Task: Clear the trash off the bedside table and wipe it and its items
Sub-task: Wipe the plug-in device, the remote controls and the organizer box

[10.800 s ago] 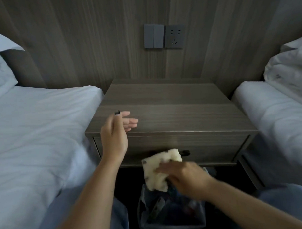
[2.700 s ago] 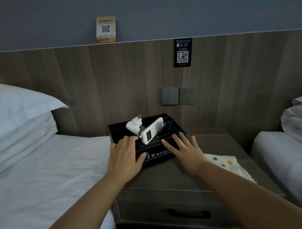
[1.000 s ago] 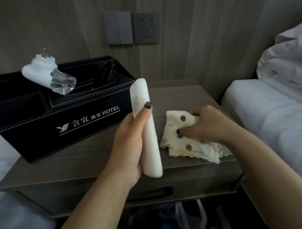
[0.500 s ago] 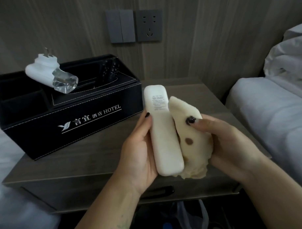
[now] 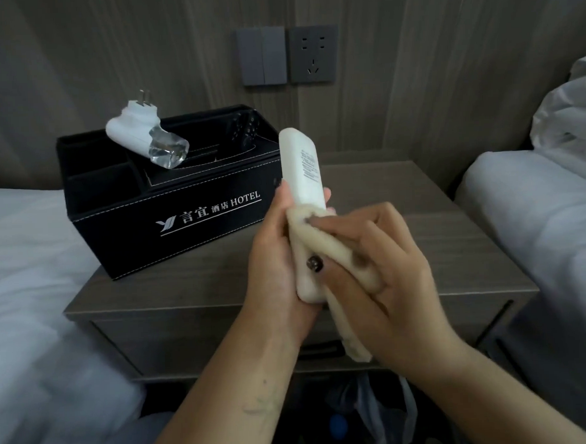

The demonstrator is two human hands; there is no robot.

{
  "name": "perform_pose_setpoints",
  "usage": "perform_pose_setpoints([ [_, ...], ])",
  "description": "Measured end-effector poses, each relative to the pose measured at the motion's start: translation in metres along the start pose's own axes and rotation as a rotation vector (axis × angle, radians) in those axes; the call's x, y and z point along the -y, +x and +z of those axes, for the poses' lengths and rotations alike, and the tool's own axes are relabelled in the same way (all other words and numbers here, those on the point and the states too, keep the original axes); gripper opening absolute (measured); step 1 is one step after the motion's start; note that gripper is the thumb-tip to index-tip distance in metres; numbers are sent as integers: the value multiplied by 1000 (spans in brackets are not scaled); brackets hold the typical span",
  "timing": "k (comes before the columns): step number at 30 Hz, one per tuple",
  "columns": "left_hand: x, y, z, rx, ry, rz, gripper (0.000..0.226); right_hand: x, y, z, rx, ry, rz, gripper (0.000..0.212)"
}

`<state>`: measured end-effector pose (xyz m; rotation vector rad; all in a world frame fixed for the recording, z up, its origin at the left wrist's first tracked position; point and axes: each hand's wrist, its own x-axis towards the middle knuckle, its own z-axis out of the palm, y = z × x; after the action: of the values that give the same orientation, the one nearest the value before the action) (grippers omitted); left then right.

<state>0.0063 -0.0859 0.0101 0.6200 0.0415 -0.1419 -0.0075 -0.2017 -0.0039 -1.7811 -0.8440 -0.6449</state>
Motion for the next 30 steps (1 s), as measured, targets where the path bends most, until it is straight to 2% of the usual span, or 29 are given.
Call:
perform_pose_setpoints([
  [8,-10,-23,-12,45,9,-112,57,5,-3,13,103,3,-204,22],
  [12,-15,-24,-12,17,-53,-63,55,1,8,9,-23,-74,-146,25],
  [16,-26,-29,-20,-2,7,-50,62,15,-3,22,75,-33,-286,24],
  [21,-28,-24,-21,-11,-41,-51,58,6,9,25,-14,-67,-165,27],
  [25,-27,-26,-24,26,-11,-92,55,4,6,26,41,-81,-269,26],
  [30,-19,-26,-20,37,-2,-74,43,-5,22,23,-113,-138,-130,28],
])
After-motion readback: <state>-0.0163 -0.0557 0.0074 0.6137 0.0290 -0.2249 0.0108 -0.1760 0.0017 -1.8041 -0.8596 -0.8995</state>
